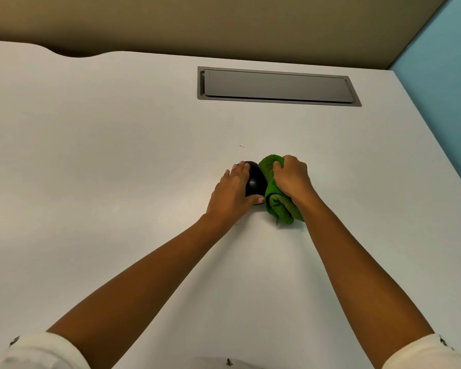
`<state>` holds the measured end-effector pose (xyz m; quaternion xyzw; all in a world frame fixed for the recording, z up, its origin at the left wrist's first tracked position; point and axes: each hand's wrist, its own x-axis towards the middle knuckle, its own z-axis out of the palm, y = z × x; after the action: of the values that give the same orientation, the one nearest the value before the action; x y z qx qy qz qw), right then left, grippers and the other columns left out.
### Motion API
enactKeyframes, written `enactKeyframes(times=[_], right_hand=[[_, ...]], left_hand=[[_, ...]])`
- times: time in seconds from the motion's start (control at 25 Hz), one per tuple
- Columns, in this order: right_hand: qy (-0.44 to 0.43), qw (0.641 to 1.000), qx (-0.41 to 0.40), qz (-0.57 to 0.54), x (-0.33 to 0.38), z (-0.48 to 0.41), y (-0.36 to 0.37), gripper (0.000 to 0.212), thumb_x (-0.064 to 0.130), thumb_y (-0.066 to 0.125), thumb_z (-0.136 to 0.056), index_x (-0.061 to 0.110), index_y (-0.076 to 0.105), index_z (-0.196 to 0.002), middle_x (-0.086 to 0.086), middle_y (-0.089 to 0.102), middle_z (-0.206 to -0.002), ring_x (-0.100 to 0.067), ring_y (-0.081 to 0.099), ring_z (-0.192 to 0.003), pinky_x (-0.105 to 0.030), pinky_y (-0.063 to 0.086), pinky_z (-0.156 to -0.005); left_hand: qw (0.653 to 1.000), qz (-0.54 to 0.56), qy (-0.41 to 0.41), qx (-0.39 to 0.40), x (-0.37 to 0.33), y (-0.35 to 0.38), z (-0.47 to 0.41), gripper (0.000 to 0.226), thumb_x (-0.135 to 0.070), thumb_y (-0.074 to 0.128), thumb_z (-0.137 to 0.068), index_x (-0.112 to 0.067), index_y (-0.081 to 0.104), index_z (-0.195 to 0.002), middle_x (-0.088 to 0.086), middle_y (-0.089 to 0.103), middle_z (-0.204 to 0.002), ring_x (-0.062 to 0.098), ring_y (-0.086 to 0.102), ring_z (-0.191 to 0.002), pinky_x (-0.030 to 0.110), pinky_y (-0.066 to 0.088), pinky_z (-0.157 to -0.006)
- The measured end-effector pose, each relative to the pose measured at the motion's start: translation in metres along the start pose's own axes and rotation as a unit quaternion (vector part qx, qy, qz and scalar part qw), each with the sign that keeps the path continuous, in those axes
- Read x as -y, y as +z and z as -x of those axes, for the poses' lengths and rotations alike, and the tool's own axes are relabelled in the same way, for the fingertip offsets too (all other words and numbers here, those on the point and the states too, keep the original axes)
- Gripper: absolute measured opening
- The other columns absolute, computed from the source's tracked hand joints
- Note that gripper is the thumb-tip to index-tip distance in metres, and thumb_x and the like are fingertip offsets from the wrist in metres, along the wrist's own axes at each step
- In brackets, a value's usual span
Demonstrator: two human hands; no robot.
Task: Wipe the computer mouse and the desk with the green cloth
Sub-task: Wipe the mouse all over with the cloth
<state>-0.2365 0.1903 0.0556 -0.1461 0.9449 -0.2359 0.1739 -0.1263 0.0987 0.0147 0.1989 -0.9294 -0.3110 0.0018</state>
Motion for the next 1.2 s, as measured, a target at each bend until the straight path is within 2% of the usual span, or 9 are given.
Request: enactKeyframes(times=[0.4,0.48,0.56,0.64,0.76,0.88,0.96,1.04,1.2], right_hand=[[0.011,0.999,0.013,-0.028,-0.031,0.045,0.006,0.031,0.023,0.038,-0.098,-0.002,0.056,-0.1,-0.018,0.061,-0.095,-0.027,0.055,-0.083,-0.033,0.041,-0.07],[0.023,0.996,0.053,-0.067,-0.039,0.05,0.003,0.029,0.024,0.042,-0.097,0.002,0.06,-0.099,-0.015,0.063,-0.093,-0.03,0.061,-0.089,-0.034,0.047,-0.075],[0.042,0.99,0.068,-0.118,-0.044,0.052,-0.003,0.026,0.025,0.046,-0.095,0.007,0.061,-0.106,-0.014,0.065,-0.102,-0.027,0.06,-0.091,-0.034,0.049,-0.082],[0.037,0.991,0.008,-0.125,-0.044,0.048,-0.013,0.027,0.026,0.046,-0.096,0.011,0.056,-0.116,-0.012,0.062,-0.112,-0.02,0.054,-0.09,-0.029,0.044,-0.079],[-0.025,0.988,-0.104,-0.113,-0.033,0.032,-0.025,0.025,0.025,0.044,-0.098,0.017,0.05,-0.121,-0.011,0.061,-0.114,-0.016,0.05,-0.087,-0.025,0.04,-0.07],[-0.171,0.971,-0.159,-0.057,-0.011,0.013,-0.032,0.022,0.021,0.045,-0.099,0.016,0.052,-0.119,-0.012,0.064,-0.112,-0.019,0.055,-0.092,-0.026,0.046,-0.073],[-0.3,0.939,-0.159,0.061,0.004,-0.003,-0.033,0.023,0.017,0.048,-0.097,0.014,0.056,-0.119,-0.013,0.065,-0.113,-0.027,0.056,-0.102,-0.034,0.049,-0.081],[-0.433,0.878,-0.1,0.178,0.02,-0.017,-0.034,0.024,0.01,0.054,-0.093,0.015,0.061,-0.116,-0.012,0.066,-0.113,-0.03,0.054,-0.105,-0.04,0.048,-0.084],[-0.659,0.687,0.047,0.303,0.051,-0.026,-0.022,0.018,0.012,0.064,-0.086,0.019,0.067,-0.102,-0.009,0.065,-0.112,-0.029,0.057,-0.104,-0.041,0.05,-0.082]], left_hand=[[1.0,-0.013,0.014,0.014,0.002,-0.003,0.002,0.088,-0.042,0.07,-0.084,-0.01,0.023,-0.152,0.006,0.026,-0.159,0.03,0.033,-0.14,0.04,0.029,-0.114],[1.0,-0.016,0.013,0.017,0.0,-0.008,0.003,0.088,-0.043,0.069,-0.084,-0.011,0.023,-0.152,0.006,0.026,-0.159,0.03,0.03,-0.141,0.04,0.026,-0.115],[0.999,-0.035,0.021,0.006,-0.005,-0.012,0.007,0.085,-0.043,0.067,-0.086,-0.009,0.023,-0.151,0.007,0.028,-0.158,0.028,0.026,-0.144,0.037,0.02,-0.118],[0.992,-0.094,0.075,-0.035,-0.013,-0.011,0.017,0.077,-0.036,0.062,-0.091,-0.006,0.024,-0.15,0.011,0.033,-0.156,0.027,0.027,-0.144,0.034,0.014,-0.12],[0.977,-0.129,0.146,-0.085,-0.03,0.009,0.043,0.061,-0.023,0.054,-0.097,-0.002,0.029,-0.149,0.016,0.038,-0.152,0.031,0.032,-0.143,0.038,0.017,-0.12],[0.978,-0.15,0.132,-0.065,-0.036,0.029,0.056,0.06,-0.03,0.036,-0.103,-0.003,0.014,-0.153,0.016,0.015,-0.161,0.029,0.012,-0.15,0.039,0.005,-0.121],[0.981,-0.164,0.098,-0.04,-0.032,0.037,0.057,0.065,-0.038,0.025,-0.105,-0.006,-0.003,-0.153,0.011,-0.006,-0.163,0.025,-0.008,-0.15,0.038,-0.007,-0.121],[0.981,-0.17,0.082,-0.036,-0.029,0.04,0.059,0.069,-0.044,0.022,-0.104,-0.007,-0.01,-0.152,0.008,-0.013,-0.162,0.022,-0.016,-0.149,0.035,-0.012,-0.12],[0.984,-0.161,0.071,-0.022,-0.031,0.041,0.063,0.076,-0.053,0.023,-0.101,-0.007,-0.009,-0.152,0.007,-0.013,-0.162,0.021,-0.018,-0.148,0.034,-0.018,-0.117]])
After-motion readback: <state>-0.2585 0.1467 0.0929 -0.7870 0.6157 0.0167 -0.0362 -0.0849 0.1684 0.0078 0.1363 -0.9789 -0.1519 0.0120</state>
